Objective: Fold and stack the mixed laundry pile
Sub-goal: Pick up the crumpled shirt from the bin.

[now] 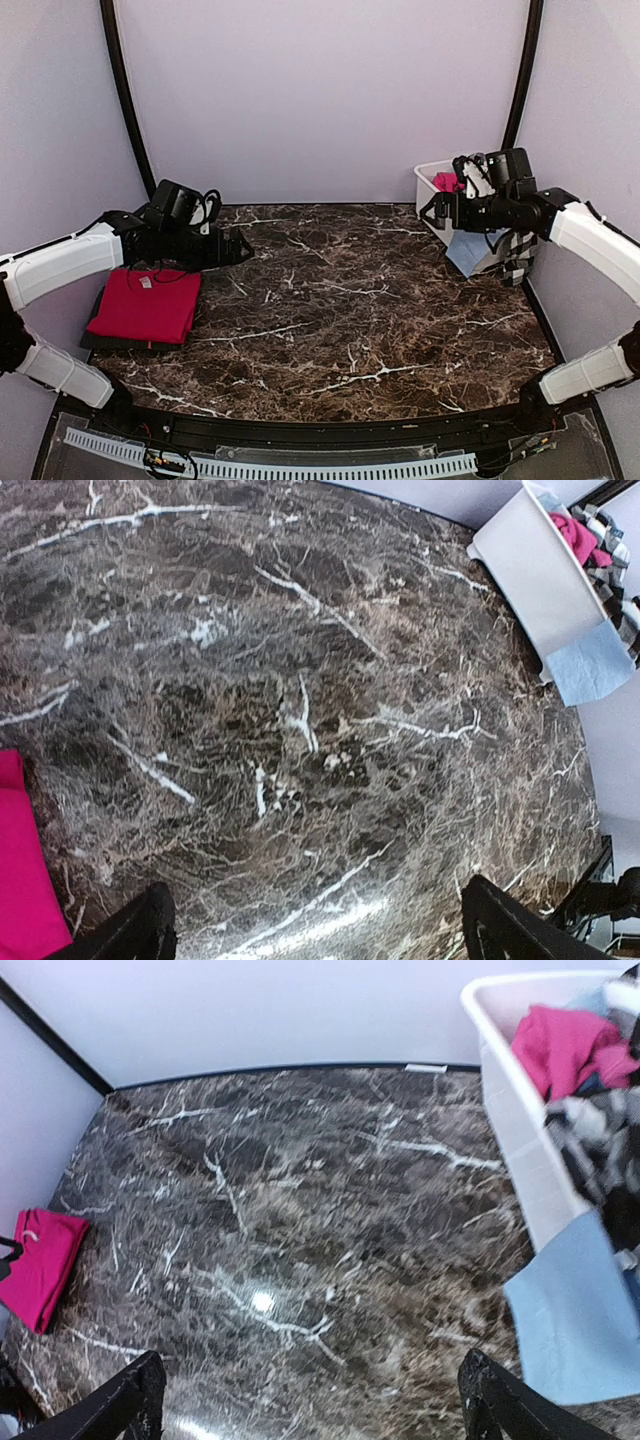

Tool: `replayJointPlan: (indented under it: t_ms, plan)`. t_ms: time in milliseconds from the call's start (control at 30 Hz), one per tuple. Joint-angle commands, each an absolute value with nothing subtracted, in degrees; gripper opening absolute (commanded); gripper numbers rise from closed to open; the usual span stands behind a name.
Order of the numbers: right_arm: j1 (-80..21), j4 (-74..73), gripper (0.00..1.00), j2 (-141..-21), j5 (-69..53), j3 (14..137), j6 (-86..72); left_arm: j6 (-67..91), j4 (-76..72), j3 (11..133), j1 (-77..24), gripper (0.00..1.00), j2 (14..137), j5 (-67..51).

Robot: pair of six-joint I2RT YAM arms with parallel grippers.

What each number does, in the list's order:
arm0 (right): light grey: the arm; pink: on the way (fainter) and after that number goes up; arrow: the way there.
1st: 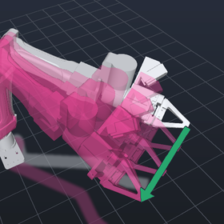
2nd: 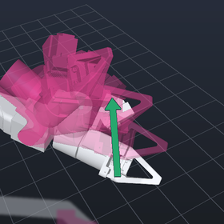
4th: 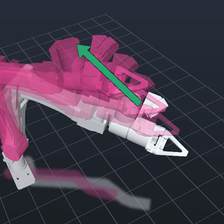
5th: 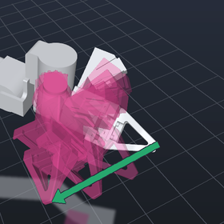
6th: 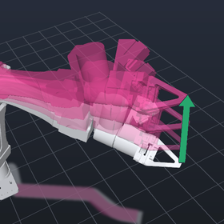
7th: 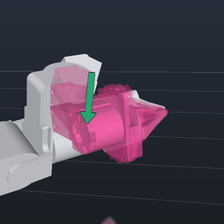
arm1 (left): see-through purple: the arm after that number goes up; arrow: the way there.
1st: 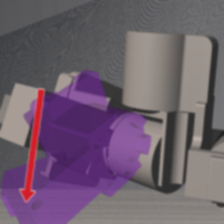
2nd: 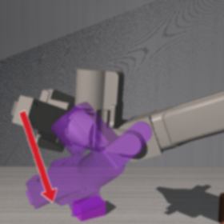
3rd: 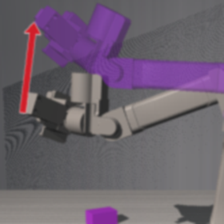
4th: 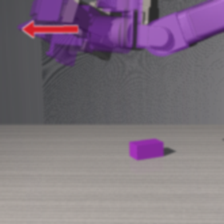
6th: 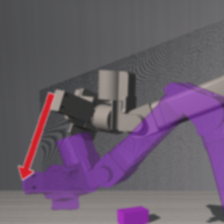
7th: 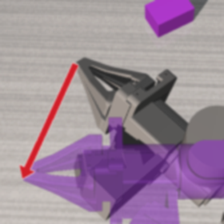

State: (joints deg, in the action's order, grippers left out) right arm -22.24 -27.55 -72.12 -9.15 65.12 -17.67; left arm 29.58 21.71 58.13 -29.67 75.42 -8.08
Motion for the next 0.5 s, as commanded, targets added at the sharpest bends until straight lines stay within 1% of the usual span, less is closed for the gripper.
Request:
replayJointPlan:
  t_ms: [0,133,233,333,467]
  plan:
    - [-16.2,-29.6,0.99,-76.4,-7.1,75.4,-14.6,29.3,24.7,64.6,-29.8,0.99,77.5,-4.3]
    - [-7.2,-32.4,0.99,-82.4,-6.9,84.4,-13.9,28.7,24.1,67.0,-29.8,0.99,78.6,-5.3]
    - [-1.5,-34.7,0.99,-86.1,-2.9,88.9,-14.3,29.2,22.8,67.0,-29.8,0.99,79.0,-6.1]
    - [3.3,-34.5,0.99,-88.9,0.4,90.3,-14.5,29.6,21.7,66.5,-29.8,0.99,79.0,-6.5]
    - [5.2,-35.1,0.99,-94.2,6.0,92.0,-14.1,29.3,21.5,66.0,-29.8,0.99,79.3,-6.8]
